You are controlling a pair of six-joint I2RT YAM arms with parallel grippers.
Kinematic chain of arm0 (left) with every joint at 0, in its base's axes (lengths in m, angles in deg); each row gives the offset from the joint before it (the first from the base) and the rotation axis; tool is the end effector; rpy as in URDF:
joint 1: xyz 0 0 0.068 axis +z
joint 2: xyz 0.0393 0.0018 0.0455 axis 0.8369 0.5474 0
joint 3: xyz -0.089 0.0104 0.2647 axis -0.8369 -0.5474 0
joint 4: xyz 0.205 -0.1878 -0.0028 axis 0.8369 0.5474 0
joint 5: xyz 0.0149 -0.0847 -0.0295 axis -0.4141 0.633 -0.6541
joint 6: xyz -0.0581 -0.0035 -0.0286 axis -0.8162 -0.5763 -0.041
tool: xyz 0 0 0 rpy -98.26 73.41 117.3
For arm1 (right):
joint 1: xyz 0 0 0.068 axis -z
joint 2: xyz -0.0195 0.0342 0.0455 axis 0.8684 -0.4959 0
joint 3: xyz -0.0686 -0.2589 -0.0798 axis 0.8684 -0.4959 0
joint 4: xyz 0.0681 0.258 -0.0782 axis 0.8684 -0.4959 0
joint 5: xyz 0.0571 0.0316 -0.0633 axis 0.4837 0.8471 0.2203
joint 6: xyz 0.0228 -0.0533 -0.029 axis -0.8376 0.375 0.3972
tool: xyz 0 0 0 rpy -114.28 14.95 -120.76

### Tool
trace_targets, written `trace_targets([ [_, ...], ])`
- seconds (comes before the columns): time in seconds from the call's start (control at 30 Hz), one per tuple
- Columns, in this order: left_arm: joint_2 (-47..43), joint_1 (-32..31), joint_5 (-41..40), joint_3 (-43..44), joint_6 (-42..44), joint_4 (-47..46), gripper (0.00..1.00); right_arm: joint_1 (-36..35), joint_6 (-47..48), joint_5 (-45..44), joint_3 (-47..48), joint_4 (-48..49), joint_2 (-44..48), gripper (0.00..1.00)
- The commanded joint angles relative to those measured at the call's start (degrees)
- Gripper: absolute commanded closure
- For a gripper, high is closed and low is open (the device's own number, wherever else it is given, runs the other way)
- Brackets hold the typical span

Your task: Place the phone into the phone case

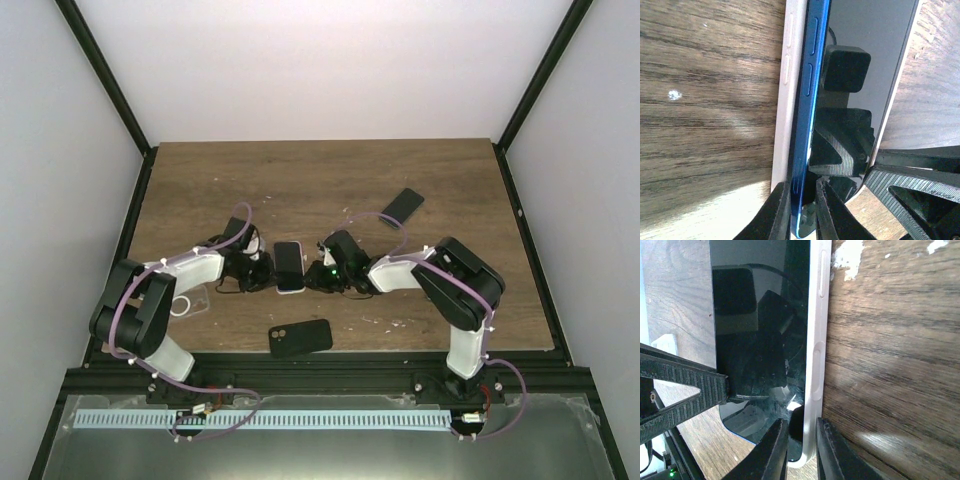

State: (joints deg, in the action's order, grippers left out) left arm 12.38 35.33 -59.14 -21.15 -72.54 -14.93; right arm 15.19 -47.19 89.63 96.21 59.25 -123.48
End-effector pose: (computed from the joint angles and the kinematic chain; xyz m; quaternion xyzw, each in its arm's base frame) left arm 0.2599 -0.1277 0.1232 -0.1065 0.9477 -0.2980 0.0411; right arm 0.2499 0.2793 0.1002 -0.0420 0.9076 0.4023 0.1127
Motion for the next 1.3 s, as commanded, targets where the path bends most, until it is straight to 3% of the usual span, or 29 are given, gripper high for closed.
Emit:
trace_targets([
  [0.0, 0.8, -2.2, 3.3, -1.5, -3.9, -5.8, 0.88, -1.2, -1.0, 0.4, 0.1, 3.9, -0.3, 0.83],
  [0.13, 1.9, -2.5, 4.0, -1.6, -4.5, -6.2, 0.88, -1.2, -1.5, 1.4, 0.6, 5.3, -1.1, 0.83],
  [0.23, 1.5, -2.5, 1.8, -0.9, -4.0, -3.9, 0.80, -1.2, -1.6, 1.1, -0.1, 5.6, -0.7, 0.83],
  [0.43, -2.4, -0.1, 1.2, 0.6, -3.4, -0.9, 0.63, 0.1, 1.1, -1.7, -2.8, 6.0, 3.8, 0.68],
  [0.7, -1.4, 7.2, 3.0, 5.2, 3.1, 0.1, 0.61, 2.8, 3.4, -0.1, 2.4, 4.1, 0.2, 0.64],
  [0.83, 2.0, 9.2, 8.6, 5.0, 2.3, -5.7, 0.61, 2.9, 3.1, -2.8, 7.8, 0.3, -3.4, 0.64],
  [1.1, 7.9, 9.6, 8.8, 5.6, 5.5, -6.0, 0.62, 2.8, 2.0, -3.4, 11.6, -1.3, -8.5, 0.59],
  [1.27, 10.4, 9.7, 10.0, 4.2, 5.4, -8.2, 0.68, 2.8, 0.4, -4.2, 9.6, 1.0, -6.8, 0.58],
])
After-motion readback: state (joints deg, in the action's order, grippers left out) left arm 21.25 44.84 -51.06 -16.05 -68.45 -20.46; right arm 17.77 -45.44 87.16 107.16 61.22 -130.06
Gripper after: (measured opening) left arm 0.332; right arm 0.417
